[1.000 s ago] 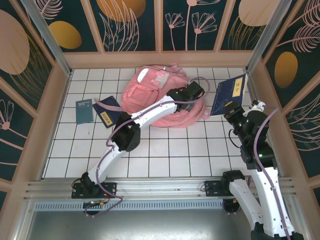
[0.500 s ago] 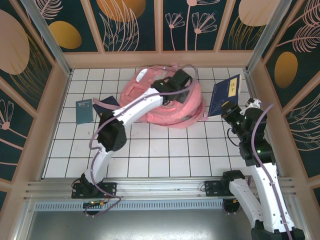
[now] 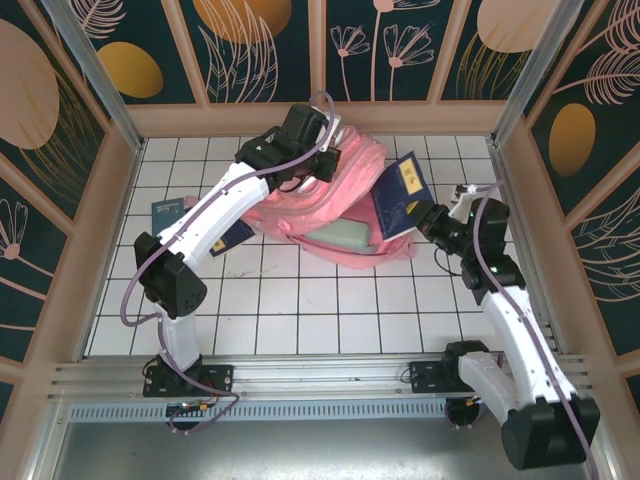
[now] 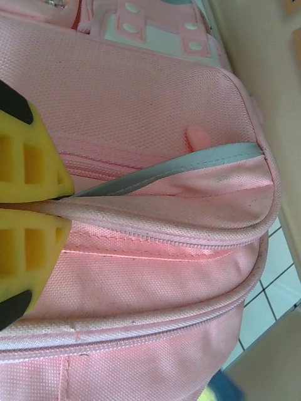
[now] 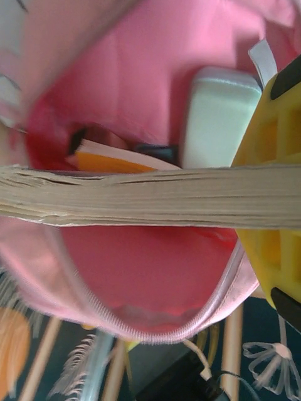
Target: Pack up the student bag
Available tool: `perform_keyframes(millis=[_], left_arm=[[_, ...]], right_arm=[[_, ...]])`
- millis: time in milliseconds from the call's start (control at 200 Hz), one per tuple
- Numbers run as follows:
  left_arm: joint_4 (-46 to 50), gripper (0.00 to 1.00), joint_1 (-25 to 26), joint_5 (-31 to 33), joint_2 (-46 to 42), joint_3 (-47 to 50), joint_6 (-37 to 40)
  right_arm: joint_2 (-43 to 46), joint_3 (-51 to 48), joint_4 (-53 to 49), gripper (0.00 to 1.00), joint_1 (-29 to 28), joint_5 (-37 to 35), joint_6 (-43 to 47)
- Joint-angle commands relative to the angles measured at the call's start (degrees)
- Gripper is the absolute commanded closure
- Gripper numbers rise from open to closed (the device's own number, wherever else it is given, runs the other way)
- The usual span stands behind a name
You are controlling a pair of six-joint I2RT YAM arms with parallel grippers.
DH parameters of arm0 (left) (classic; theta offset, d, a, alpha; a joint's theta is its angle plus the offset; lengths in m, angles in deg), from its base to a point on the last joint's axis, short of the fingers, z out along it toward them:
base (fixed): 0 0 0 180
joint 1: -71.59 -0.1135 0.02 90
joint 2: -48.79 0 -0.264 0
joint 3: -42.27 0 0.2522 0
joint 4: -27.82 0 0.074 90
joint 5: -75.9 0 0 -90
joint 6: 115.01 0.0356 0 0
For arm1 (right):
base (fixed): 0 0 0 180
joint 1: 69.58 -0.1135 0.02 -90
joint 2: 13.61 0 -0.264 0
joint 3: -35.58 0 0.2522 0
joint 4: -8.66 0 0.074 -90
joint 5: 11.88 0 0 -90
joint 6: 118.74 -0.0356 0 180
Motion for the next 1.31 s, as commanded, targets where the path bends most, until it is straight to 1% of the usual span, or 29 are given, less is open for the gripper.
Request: perform_keyframes(millis=[0, 85, 145, 215, 360, 455, 550, 641, 746, 851, 941, 996, 1061, 1111, 1166, 1191, 1301], left_arm=[[-8.92, 1.0, -0.89, -4.72, -5.62, -0.79, -0.96], [-9.68, 1.0, -1.47, -6.02, -6.15, -0.43, -1.75], [-10.17, 1.0, -1.74, -6.72, -6.5, -0.12, -2.19], [-10.41, 1.0, -2.15, -7.19, -6.73, -0.07, -2.68], [-11.06, 1.0, -2.84, -9.36, -6.95, 0.01, -3.39], [-11.06, 1.0, -2.94, -10.41, -7.04, -0.21, -3.54], [-11.44, 1.0, -2.9, -11.39, -7.38, -0.13, -3.8], [-12.56, 1.0, -2.92, -13.06, -7.91, 0.47, -4.21], [-12.98, 1.0, -3.04, -14.16, -8.26, 0.7, -4.64], [-13.47, 1.0, -3.03, -15.06, -8.69, 0.91, -5.12], [-13.87, 1.0, -3.14, -15.23, -9.0, 1.21, -5.66], [-13.7, 1.0, -3.25, -15.25, -8.81, 0.89, -5.9], [-13.78, 1.0, -3.56, -15.42, -8.84, 1.02, -6.4], [-13.91, 1.0, -3.93, -15.66, -8.93, 1.27, -6.8], [-14.12, 1.0, -4.43, -15.96, -8.97, 1.64, -7.33], [-14.31, 1.0, -4.63, -16.12, -9.05, 1.82, -7.52], [-15.34, 1.0, -5.34, -16.23, -9.66, 3.2, -7.88]], right_arm=[[-4.81, -0.7, 16.11, 1.0, 0.43, 11.91, -6.4], [-9.74, -0.99, 20.28, 1.0, 0.22, 14.0, -10.47], [-12.51, -1.77, 25.37, 1.0, -0.28, 15.65, -13.46], [-15.31, -1.64, 28.56, 1.0, -1.25, 16.73, -15.32], [-19.71, -0.65, 30.66, 1.0, -3.67, 14.88, -16.37], [-24.18, 1.41, 32.62, 1.0, -5.93, 13.85, -16.88], [-29.53, 5.99, 30.97, 1.0, -8.96, 11.57, -15.59], [-33.89, 11.4, 25.96, 1.0, -11.2, 6.27, -12.94], [-41.19, 17.7, 26.19, 1.0, -12.88, 3.78, -13.66], [-49.27, 26.77, 25.06, 1.0, -14.84, 1.89, -14.54], [-56.17, 36.77, 19.26, 0.98, -17.34, -1.04, -12.52], [-60.05, 42.63, 14.89, 0.92, -18.55, -2.4, -10.95], [-62.91, 47.58, 10.29, 0.78, -18.99, -4.11, -9.97], [-62.76, 47.8, 9.19, 0.65, -18.91, -6.28, -9.56], [-60.72, 45.93, 8.55, 0.54, -18.77, -9.85, -8.68], [-59.52, 44.71, 8.61, 0.51, -18.73, -11.15, -7.92], [-54.26, 39.67, 8.24, 0.44, -18.19, -14.34, -4.84]])
